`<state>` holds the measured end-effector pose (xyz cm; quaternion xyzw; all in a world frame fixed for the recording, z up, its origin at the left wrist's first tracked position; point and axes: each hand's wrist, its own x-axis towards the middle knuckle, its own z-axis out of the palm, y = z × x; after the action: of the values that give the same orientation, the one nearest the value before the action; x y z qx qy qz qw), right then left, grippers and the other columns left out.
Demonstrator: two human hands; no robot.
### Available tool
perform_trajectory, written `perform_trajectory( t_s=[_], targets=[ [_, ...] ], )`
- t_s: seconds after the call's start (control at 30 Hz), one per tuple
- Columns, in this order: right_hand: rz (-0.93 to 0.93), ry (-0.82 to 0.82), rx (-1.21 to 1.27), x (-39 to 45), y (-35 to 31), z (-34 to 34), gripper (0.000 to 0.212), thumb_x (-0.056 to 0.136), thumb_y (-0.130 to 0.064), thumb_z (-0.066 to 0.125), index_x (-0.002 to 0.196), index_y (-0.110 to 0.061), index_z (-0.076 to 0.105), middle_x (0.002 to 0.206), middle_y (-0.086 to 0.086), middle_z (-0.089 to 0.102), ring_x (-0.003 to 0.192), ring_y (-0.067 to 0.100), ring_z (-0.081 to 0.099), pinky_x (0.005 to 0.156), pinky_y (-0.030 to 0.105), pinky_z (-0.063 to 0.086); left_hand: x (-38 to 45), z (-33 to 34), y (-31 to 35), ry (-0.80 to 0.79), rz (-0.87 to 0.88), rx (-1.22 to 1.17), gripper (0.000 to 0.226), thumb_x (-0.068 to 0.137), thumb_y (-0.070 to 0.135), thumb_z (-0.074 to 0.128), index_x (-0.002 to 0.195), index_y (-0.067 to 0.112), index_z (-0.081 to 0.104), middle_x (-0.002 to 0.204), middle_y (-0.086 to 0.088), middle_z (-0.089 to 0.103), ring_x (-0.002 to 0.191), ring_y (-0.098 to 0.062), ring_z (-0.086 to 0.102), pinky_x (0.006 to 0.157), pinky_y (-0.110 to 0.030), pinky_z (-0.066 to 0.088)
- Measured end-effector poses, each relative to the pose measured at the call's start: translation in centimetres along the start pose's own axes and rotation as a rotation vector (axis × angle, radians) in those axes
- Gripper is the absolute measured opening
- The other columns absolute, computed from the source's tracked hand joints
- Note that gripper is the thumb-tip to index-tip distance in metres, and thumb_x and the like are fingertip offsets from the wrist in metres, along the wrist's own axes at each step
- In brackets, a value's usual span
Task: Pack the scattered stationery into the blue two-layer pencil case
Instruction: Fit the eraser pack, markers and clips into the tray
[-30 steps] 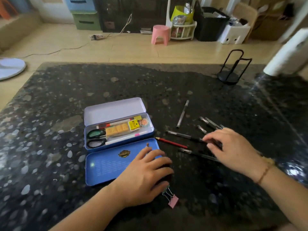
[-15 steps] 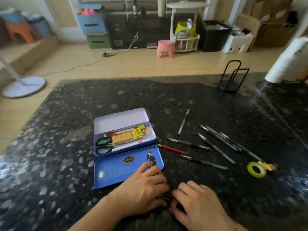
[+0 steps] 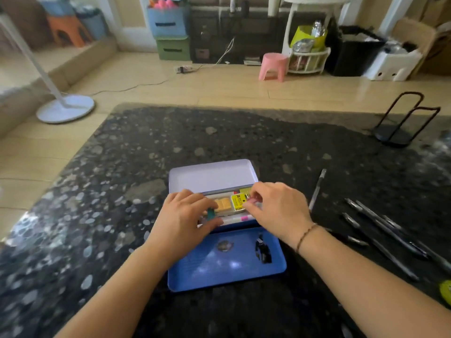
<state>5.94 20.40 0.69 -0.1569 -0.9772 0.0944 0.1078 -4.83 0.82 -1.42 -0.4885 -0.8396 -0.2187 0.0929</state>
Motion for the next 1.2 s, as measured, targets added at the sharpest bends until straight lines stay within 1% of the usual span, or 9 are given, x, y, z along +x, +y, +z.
perform_trajectory(
  t_s=[0.13,0.27,0.4,0.6,0.73,0.83,0.93,1.03,1.2],
  targets=[
    [0.034,-0.045,0.021,1.1,0.1,1.3,0.023,0.085,-0.052,0.056,0.088,-0.029,0.059,0.085,-0.008,0.062,0.082,0.016,0.055,0.063,0.031,0.045,-0.1,0.4,-0.6,0.032,-0.1,-0.045,0.028,0.079,0.049,0.07,0.096,0.026,0.068,0.089,0.011,0.068,0.085,-0.017,0.058,0.077,-0.038,0.043],
    [-0.006,-0.055,0.015,0.6,0.6,1.1,0.022,0.085,-0.052,0.057,0.085,-0.031,0.059,0.083,-0.01,0.062,0.079,0.012,0.05,0.061,0.028,0.038,0.0,0.3,-0.6,0.064,-0.153,-0.066,0.029,0.077,0.049,0.07,0.095,0.027,0.069,0.087,0.01,0.069,0.086,-0.016,0.058,0.081,-0.036,0.04],
    [-0.029,-0.072,0.04,0.4,1.1,1.1,0.035,0.08,-0.065,0.057,0.081,-0.03,0.062,0.078,-0.013,0.06,0.077,0.009,0.049,0.065,0.03,0.044,0.1,0.5,-0.2,0.064,-0.163,-0.081,0.032,0.074,0.051,0.073,0.095,0.028,0.07,0.089,0.011,0.07,0.086,-0.016,0.057,0.082,-0.034,0.036],
    [-0.108,0.046,0.161,0.3,0.8,0.8,0.018,0.086,-0.042,0.063,0.097,-0.029,0.066,0.087,-0.01,0.065,0.083,0.011,0.051,0.065,0.03,0.046,0.3,1.4,0.5,0.124,-0.162,-0.092,0.033,0.068,0.055,0.075,0.086,0.027,0.071,0.081,0.014,0.069,0.084,-0.011,0.055,0.086,-0.035,0.026],
    [-0.191,-0.052,0.208,1.1,-0.9,1.0,0.023,0.087,-0.044,0.06,0.108,-0.035,0.064,0.089,-0.006,0.063,0.087,0.013,0.051,0.07,0.033,0.046,0.1,1.7,0.6,0.194,-0.118,-0.095,0.034,0.071,0.059,0.065,0.082,0.028,0.07,0.079,0.016,0.067,0.081,-0.008,0.054,0.085,-0.037,0.028],
    [-0.177,-0.105,0.253,1.9,-1.7,1.6,0.024,0.086,-0.042,0.062,0.111,-0.04,0.064,0.091,-0.008,0.066,0.087,0.013,0.05,0.075,0.034,0.047,0.1,1.6,0.7,0.215,-0.123,-0.153,0.029,0.071,0.05,0.073,0.087,0.027,0.069,0.085,0.015,0.069,0.08,-0.007,0.057,0.086,-0.039,0.031],
    [-0.163,-0.157,0.305,2.1,-2.4,1.8,0.028,0.085,-0.035,0.068,0.113,-0.04,0.067,0.089,-0.009,0.065,0.088,0.012,0.051,0.077,0.033,0.047,0.2,1.4,0.6,0.15,-0.14,-0.219,0.028,0.069,0.032,0.084,0.092,0.024,0.07,0.085,0.014,0.068,0.076,-0.008,0.06,0.087,-0.036,0.035],
    [-0.175,-0.126,0.258,2.0,-2.4,1.9,0.026,0.084,-0.034,0.069,0.11,-0.041,0.069,0.09,0.0,0.061,0.088,0.016,0.053,0.079,0.034,0.047,0.1,1.2,0.1,0.09,-0.163,-0.211,0.021,0.076,0.025,0.08,0.094,0.027,0.069,0.082,0.015,0.067,0.076,-0.005,0.06,0.089,-0.037,0.038],
    [-0.297,-0.07,0.161,1.8,-2.1,2.3,0.015,0.086,-0.033,0.063,0.094,-0.035,0.074,0.085,-0.012,0.067,0.081,0.015,0.047,0.068,0.034,0.045,-0.3,1.6,-0.5,0.096,-0.167,-0.174,0.02,0.08,0.013,0.071,0.093,0.028,0.07,0.094,0.015,0.066,0.092,-0.014,0.057,0.085,-0.039,0.036]
  ],
)
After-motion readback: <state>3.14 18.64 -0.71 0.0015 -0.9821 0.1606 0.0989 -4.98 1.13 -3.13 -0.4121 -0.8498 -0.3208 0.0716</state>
